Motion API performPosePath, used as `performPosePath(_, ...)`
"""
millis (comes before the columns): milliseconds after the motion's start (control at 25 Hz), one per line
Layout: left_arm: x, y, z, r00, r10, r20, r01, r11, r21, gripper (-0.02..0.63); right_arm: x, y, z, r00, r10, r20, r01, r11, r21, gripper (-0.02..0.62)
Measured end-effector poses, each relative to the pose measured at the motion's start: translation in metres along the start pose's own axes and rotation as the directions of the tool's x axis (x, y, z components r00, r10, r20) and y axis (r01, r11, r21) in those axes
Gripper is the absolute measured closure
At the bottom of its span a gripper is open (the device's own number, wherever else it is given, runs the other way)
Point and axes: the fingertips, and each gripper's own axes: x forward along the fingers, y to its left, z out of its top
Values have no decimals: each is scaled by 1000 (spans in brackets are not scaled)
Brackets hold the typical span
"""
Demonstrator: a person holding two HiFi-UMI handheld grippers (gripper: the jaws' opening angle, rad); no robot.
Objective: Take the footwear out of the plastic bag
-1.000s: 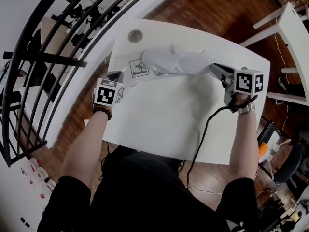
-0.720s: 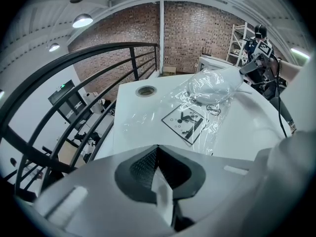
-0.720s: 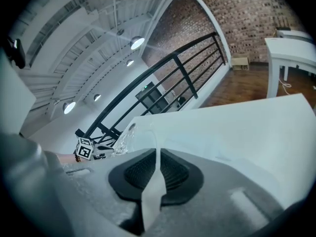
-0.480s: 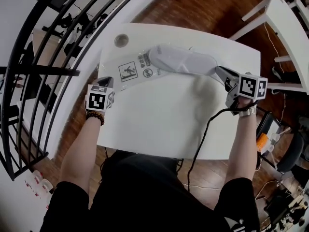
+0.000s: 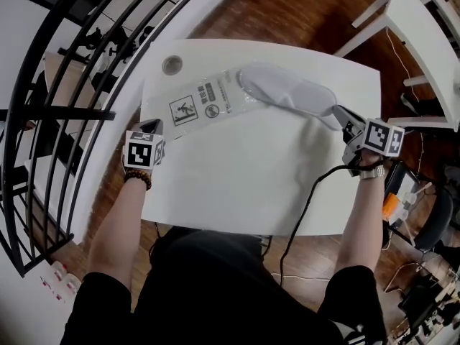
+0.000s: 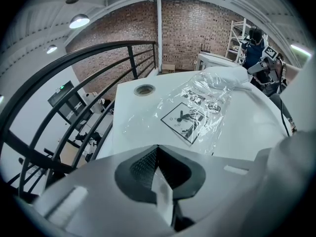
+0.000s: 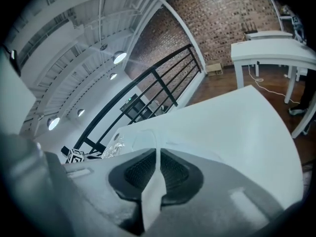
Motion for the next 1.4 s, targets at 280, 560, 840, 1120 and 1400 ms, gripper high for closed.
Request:
performPosePath(280,1,1,1,1000,3,-5,-3,1000,5,589,-15,-23,-5,999,-31,42,28,997,66,575)
performPosePath(560,3,1,0,1000,4,-9,-4,1000,5,589,-26,-49,-20,995,-75,64,66,989,134,574)
performPosePath(840,3,1,0,1000,9,-14,-9,1000,5,589,-29,-67,-29,993,-92,75,76,977,198,572)
performPosePath(1120,2,1,0,1000,13,-18,-13,1000,5,589,-23,-80,-37,983,-184,18,180,974,137,555)
performPosePath(1400,-2,1,5,1000,15,14,-15,1000,8,589,-23,-79,-34,972,-236,20,234,968,88,464)
